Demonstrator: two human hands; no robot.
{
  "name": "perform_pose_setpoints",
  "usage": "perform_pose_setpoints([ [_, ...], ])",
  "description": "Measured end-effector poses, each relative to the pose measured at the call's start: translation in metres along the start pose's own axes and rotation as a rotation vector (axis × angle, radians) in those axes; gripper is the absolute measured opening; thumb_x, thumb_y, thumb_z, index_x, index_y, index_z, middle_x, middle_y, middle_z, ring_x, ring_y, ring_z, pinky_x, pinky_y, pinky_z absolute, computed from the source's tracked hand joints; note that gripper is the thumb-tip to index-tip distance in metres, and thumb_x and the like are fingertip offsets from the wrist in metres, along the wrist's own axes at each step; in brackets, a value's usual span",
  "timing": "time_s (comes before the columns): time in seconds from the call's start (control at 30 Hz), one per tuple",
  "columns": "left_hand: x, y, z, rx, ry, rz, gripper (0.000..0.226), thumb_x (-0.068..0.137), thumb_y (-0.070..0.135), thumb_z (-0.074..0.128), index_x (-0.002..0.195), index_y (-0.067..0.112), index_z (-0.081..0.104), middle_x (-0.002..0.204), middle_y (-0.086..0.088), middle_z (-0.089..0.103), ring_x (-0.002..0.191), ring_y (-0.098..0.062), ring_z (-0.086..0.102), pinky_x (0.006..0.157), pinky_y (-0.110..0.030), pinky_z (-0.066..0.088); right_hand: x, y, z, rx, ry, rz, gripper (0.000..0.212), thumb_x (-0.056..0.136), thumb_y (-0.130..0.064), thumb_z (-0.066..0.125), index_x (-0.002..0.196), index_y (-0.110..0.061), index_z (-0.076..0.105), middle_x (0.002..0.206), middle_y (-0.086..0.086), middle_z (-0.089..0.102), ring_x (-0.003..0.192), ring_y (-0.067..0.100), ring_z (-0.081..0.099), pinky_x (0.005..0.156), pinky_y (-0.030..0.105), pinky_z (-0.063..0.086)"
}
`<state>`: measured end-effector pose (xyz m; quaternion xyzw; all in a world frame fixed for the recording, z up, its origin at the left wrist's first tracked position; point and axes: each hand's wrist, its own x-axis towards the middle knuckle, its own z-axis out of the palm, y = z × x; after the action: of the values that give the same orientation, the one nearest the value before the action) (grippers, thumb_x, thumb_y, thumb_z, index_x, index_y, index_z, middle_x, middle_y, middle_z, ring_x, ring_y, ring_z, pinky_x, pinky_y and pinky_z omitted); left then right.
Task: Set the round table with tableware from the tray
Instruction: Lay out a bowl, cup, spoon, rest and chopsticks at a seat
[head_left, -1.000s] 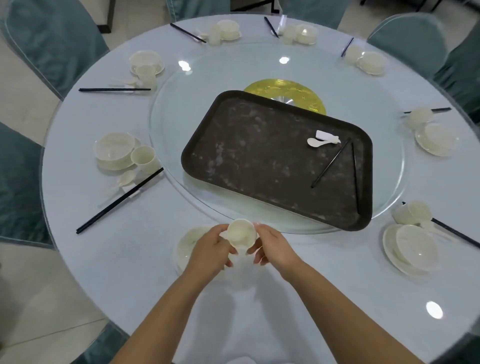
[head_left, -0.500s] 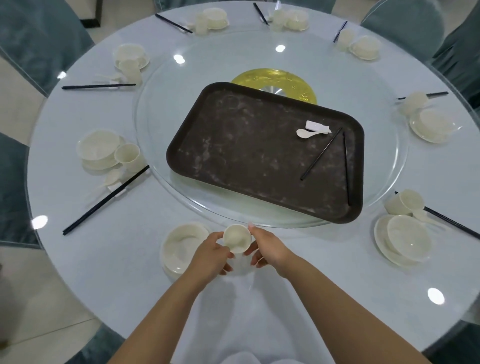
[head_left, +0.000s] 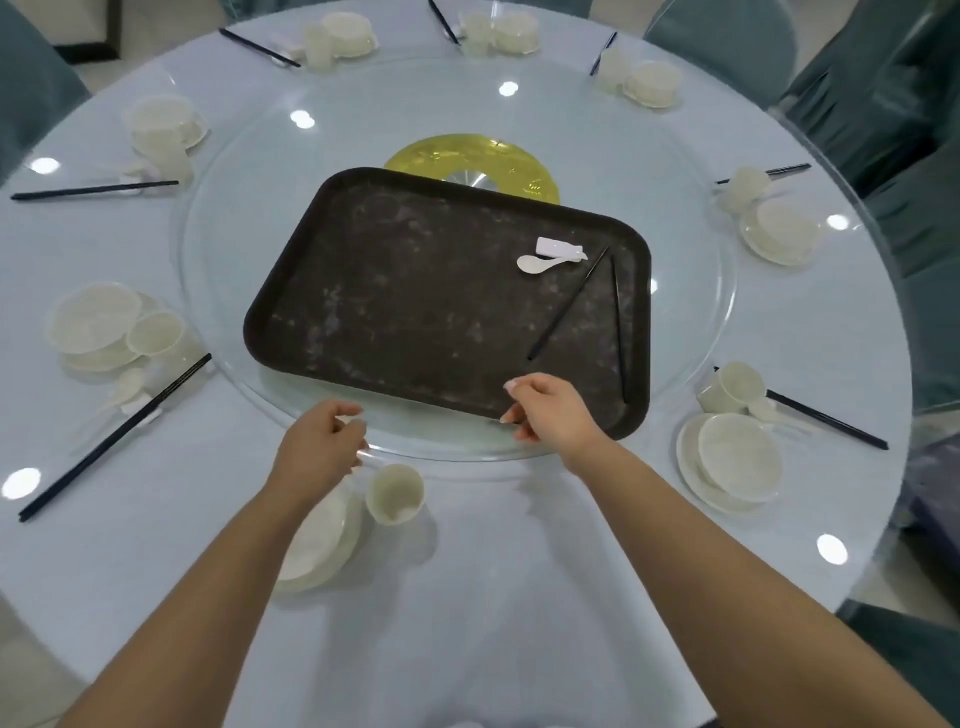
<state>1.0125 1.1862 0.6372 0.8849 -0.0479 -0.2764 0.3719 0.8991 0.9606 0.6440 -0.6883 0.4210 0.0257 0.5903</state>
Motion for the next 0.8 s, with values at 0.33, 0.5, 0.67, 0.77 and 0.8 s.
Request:
perform_pose_setpoints([
  [0.33,0.037,0.082,0.068,-0.040,-0.114,0.116,0.013,0.092,0.017,0.056,0.098,0.024,0.065,0.086,0.006,0.070,0.083,-0.010,0.067,0.075,-0.028,0.055,0.058,-0.021,-0.073,0.106,0.088,0.049,0.019,0.100,-0.023,0.050,0.105,-0.012,0.064,0.080,0.007,0.069,0.057,0.014,0.061,0.060,0.024,0.054],
  [0.5,0.069,0.112,0.091,-0.098,-0.148,0.115,0.015,0.094,0.016,0.055,0.105,0.019,0.065,0.092,0.001,0.070,0.089,-0.014,0.067,0.085,-0.035,0.055,0.115,-0.032,-0.101,0.007,0.179,-0.005,0.018,0.098,-0.024,0.051,0.101,-0.013,0.065,0.083,0.006,0.070,0.058,0.013,0.063,0.062,0.025,0.056],
  [0.67,0.096,0.126,0.125,-0.230,-0.080,-0.016,0.013,0.095,0.017,0.055,0.093,0.024,0.065,0.093,0.001,0.069,0.091,-0.013,0.067,0.086,-0.030,0.054,0.187,-0.043,-0.111,-0.156,0.299,-0.083,0.017,0.096,-0.027,0.052,0.101,-0.015,0.063,0.094,0.006,0.069,0.084,0.024,0.069,0.087,0.040,0.055],
  [0.77,0.102,0.120,0.150,-0.243,-0.072,-0.078,0.012,0.093,0.016,0.059,0.095,0.023,0.068,0.097,0.002,0.069,0.095,-0.014,0.065,0.085,-0.029,0.052,0.223,-0.055,-0.111,-0.271,0.351,-0.150,0.025,0.096,-0.029,0.053,0.115,-0.015,0.062,0.116,0.007,0.064,0.102,0.024,0.062,0.089,0.026,0.045],
  [0.8,0.103,0.116,0.156,-0.217,-0.072,-0.080,0.013,0.093,0.017,0.059,0.099,0.024,0.068,0.097,0.006,0.068,0.095,-0.011,0.064,0.080,-0.024,0.050,0.235,-0.058,-0.111,-0.302,0.364,-0.173,0.027,0.095,-0.030,0.055,0.117,-0.015,0.061,0.120,0.008,0.060,0.103,0.023,0.061,0.087,0.025,0.042],
])
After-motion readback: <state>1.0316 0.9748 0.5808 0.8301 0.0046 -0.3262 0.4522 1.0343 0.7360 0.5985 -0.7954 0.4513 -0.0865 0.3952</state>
